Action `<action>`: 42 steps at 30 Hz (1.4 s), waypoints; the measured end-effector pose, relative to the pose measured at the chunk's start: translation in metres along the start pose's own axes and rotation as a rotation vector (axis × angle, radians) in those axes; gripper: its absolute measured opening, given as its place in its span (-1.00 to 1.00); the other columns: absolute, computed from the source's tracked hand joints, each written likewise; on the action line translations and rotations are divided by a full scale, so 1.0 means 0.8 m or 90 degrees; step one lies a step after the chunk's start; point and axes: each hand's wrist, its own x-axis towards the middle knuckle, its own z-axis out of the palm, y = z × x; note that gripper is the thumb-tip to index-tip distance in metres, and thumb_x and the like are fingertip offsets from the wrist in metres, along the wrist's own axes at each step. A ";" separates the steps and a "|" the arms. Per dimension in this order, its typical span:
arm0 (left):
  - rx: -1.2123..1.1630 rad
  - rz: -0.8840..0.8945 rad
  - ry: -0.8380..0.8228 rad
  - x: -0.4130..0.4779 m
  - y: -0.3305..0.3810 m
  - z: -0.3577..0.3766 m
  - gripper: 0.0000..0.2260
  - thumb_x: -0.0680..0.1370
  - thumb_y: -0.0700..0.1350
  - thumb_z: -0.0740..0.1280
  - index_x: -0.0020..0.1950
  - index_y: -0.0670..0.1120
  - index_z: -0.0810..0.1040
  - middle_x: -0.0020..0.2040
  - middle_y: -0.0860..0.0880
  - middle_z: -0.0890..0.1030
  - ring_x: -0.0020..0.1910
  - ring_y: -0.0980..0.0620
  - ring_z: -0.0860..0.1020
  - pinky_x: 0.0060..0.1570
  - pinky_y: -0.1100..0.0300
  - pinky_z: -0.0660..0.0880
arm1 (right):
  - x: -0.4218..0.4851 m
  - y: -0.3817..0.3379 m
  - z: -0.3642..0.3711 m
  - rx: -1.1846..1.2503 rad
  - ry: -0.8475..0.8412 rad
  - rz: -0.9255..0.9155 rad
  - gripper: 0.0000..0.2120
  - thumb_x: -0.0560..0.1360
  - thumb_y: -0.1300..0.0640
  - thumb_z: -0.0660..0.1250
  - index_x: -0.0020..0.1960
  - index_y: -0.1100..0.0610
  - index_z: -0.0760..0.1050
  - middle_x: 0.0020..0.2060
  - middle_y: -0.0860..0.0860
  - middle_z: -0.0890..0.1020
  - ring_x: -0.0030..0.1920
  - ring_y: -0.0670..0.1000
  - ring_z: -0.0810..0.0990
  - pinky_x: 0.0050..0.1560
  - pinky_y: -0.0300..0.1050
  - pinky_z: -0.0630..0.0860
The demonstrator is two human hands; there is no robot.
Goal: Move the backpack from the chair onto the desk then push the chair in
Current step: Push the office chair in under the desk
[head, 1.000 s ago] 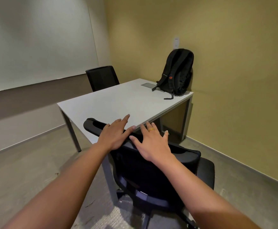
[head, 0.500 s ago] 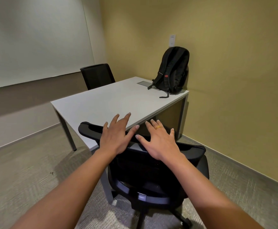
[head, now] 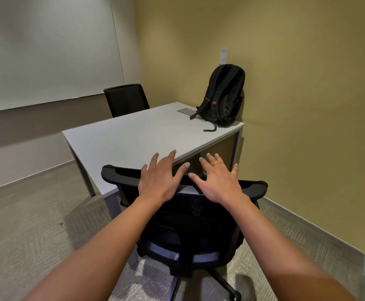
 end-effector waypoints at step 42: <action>0.072 -0.150 -0.046 0.357 0.134 0.188 -0.21 0.38 0.43 -0.21 0.49 -0.01 0.02 0.53 -0.06 0.06 0.50 -0.04 -0.18 0.38 -0.29 -0.19 | 0.401 0.291 0.037 0.010 -0.077 -0.200 -0.30 0.44 -0.40 -0.05 0.47 -0.08 0.04 0.50 -0.05 0.06 0.48 -0.03 -0.16 0.34 0.39 -0.20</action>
